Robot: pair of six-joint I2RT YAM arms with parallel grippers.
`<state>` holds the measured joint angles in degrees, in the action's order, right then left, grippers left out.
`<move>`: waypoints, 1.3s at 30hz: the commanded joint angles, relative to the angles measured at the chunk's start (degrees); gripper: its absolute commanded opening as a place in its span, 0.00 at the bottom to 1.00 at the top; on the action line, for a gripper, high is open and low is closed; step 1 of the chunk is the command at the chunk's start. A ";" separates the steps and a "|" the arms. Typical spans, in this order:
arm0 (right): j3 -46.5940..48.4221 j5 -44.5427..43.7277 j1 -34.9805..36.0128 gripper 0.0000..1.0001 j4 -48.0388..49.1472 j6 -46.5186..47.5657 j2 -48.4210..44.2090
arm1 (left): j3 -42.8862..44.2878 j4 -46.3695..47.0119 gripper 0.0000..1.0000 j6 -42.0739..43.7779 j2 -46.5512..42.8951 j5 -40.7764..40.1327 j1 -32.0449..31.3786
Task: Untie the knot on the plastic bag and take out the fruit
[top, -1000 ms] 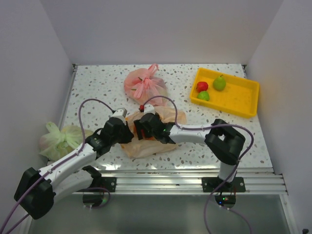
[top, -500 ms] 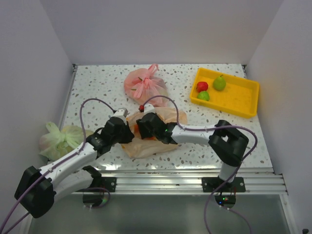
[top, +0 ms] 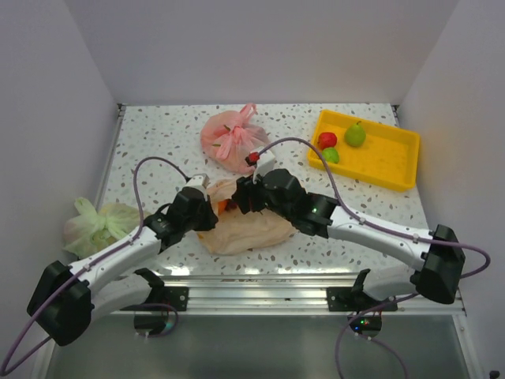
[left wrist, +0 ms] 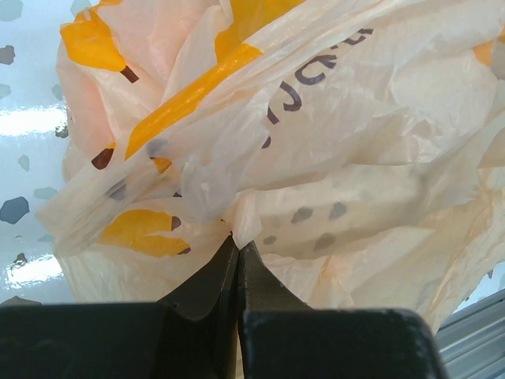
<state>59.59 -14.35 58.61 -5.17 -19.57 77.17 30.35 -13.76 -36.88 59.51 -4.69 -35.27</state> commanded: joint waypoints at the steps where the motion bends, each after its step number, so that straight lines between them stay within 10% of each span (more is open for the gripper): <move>1: 5.43 -4.36 -1.56 0.08 -4.93 5.24 -2.11 | 2.08 2.25 0.02 -0.56 0.17 -0.50 -0.24; 21: 16.43 -9.03 -46.29 0.16 -4.51 -0.90 16.25 | 0.41 -0.30 0.02 -0.65 -4.66 0.38 -0.24; 28: 25.91 -12.11 -52.28 0.37 -7.48 -2.05 31.37 | 0.24 -1.00 0.03 -0.12 -6.15 1.17 -0.42; 34: 29.09 -10.70 -52.72 0.95 -8.89 -0.47 32.79 | -0.20 -1.01 0.02 -0.03 -6.51 1.35 -0.33; 39: 28.39 -7.28 -52.55 0.99 -10.55 -0.02 28.40 | -0.03 -0.22 0.03 -0.12 -5.81 1.35 -0.42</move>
<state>86.24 -23.77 5.78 -14.66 -19.84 111.15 30.26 -14.70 -36.91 53.91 -4.01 -35.38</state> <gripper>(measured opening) 0.986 0.039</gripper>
